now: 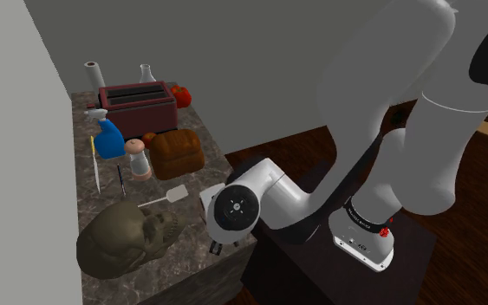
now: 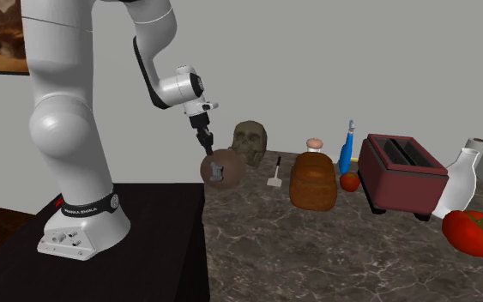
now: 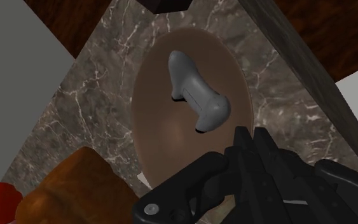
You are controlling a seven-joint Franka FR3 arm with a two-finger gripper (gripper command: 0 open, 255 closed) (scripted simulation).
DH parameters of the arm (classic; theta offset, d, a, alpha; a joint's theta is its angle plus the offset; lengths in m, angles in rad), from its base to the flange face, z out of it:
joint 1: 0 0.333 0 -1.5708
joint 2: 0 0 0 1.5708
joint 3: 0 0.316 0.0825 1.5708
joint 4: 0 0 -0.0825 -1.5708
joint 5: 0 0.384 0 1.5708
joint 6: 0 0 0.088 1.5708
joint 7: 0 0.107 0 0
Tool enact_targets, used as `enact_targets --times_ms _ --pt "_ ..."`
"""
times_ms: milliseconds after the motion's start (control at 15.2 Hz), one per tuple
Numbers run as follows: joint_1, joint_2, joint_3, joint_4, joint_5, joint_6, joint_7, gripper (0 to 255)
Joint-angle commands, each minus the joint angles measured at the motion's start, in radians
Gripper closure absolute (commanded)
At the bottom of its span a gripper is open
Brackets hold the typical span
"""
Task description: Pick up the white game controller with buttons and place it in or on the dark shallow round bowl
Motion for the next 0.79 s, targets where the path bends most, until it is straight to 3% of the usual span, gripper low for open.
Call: enact_targets --times_ms 0,462,726 --pt "0.008 0.03 -0.011 0.007 -0.034 0.011 0.031 255" --pt "0.041 0.136 -0.062 0.033 -0.153 0.05 0.131 255" --pt "0.041 0.136 -0.062 0.033 -0.153 0.05 0.131 255"
